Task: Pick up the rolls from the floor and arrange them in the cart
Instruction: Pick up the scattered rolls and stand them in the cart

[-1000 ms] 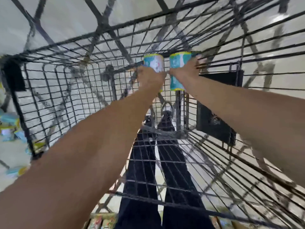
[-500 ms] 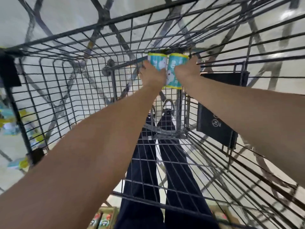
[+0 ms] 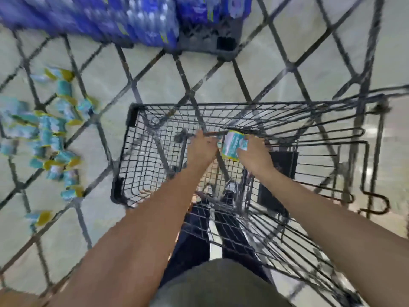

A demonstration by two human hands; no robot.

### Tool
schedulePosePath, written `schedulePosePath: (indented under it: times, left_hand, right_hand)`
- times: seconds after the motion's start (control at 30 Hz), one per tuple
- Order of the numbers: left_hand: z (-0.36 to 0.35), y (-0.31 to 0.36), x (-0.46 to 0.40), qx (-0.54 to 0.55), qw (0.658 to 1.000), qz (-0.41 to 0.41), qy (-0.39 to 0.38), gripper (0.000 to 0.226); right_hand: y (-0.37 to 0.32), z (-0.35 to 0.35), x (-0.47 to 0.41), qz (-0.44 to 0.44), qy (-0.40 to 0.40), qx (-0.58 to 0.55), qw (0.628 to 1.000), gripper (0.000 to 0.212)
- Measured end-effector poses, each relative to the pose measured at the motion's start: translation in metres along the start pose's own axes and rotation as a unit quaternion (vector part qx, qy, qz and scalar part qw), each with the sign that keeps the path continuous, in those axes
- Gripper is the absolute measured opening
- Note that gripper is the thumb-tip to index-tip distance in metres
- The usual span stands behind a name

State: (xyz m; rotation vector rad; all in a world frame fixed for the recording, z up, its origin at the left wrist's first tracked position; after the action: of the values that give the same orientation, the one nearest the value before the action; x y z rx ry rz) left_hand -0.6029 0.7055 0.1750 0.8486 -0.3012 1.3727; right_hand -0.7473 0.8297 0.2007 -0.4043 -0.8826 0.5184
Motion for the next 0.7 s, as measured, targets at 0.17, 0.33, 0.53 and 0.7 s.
schedulePosePath:
  times: [0.17,0.33,0.53,0.7]
  left_hand:
    - [0.144,-0.027,0.083,-0.114,0.989,-0.035,0.092,0.043]
    - [0.251,-0.115,0.137,-0.144,0.971,0.000,0.191,0.045]
    - [0.328,-0.303,0.221,-0.102,0.956,0.090,0.259,0.050]
    - [0.345,-0.478,0.295,-0.046,0.944,0.160,0.284,0.046]
  right_hand:
    - [-0.139,0.021,0.072,0.141,-0.015,0.108,0.984,0.051]
    - [-0.271,-0.019,0.136,0.271,-0.007,0.201,0.941,0.051]
    - [-0.377,-0.157,0.237,0.364,-0.036,0.247,0.897,0.056]
    - [-0.416,-0.307,0.346,0.421,-0.102,0.291,0.853,0.059]
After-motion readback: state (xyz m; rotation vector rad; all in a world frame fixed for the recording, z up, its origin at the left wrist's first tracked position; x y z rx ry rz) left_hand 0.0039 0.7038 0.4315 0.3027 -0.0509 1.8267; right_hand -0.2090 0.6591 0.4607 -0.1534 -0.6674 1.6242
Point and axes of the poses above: each hand's wrist, its own x-axis away from the middle knuckle, its own z-axis out of the back of the hand, y = z × x, the point moved 8 cm from there along -x, towards the middle knuckle, and after that the axes turned 8 degrees about -x, right-handed, at the moved point
